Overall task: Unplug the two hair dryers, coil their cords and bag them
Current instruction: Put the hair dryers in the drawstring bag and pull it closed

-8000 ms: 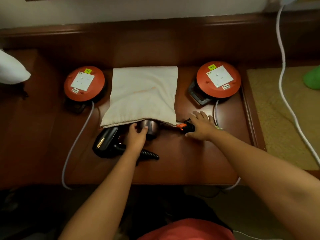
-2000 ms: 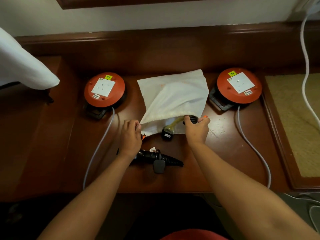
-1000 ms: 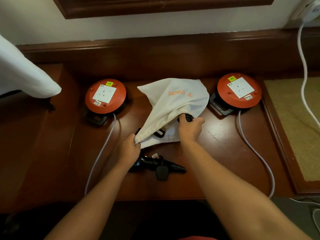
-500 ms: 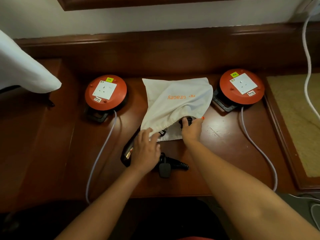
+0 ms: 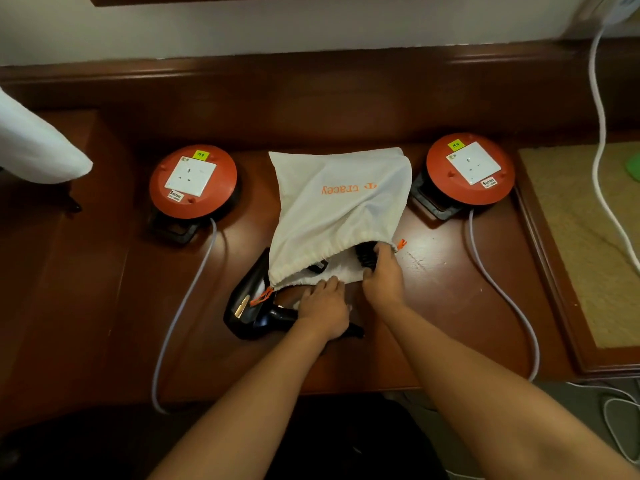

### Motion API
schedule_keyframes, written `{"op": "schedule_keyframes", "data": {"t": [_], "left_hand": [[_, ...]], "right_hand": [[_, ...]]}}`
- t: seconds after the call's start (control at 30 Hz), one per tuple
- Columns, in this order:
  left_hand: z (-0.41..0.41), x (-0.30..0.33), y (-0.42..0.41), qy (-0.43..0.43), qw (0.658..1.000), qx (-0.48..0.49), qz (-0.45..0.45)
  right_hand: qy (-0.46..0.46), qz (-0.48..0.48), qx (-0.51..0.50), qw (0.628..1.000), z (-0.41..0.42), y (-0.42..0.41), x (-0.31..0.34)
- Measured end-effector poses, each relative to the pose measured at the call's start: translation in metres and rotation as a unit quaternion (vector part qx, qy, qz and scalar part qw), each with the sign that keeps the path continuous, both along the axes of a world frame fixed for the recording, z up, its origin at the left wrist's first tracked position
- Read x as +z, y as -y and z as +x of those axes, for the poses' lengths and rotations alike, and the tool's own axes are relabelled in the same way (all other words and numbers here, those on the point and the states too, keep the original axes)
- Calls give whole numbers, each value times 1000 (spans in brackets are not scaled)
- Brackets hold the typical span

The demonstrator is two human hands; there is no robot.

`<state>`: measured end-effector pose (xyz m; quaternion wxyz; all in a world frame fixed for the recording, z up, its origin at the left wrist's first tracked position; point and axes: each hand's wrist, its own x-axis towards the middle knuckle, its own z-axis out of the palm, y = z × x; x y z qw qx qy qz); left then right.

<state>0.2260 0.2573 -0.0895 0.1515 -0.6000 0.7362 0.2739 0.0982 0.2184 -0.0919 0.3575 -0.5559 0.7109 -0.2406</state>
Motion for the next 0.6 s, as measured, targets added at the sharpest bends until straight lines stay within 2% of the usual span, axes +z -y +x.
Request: {"op": "schedule_keyframes", "data": {"t": [0.17, 0.23, 0.3, 0.37, 0.43, 0.5, 0.6], "left_hand": [[-1, 10, -5, 35, 999, -25, 15], [1, 15, -3, 6, 1000, -17, 13], [5, 20, -4, -67, 996, 18, -53], [15, 25, -4, -90, 976, 79, -183], [33, 27, -2, -9, 957, 128, -259], [54, 27, 5, 71, 958, 155, -230], [75, 25, 17, 123, 960, 160, -193]], "right_hand": [[-15, -24, -33, 999, -5, 19, 6], [-30, -26, -29, 999, -7, 22, 4], [-34, -20, -22, 999, -11, 22, 1], [-27, -14, -16, 999, -16, 19, 0], [-31, -23, -10, 999, -21, 16, 0], [-74, -58, -8, 996, -25, 13, -1], [-161, -61, 23, 985, -27, 14, -4]]}}
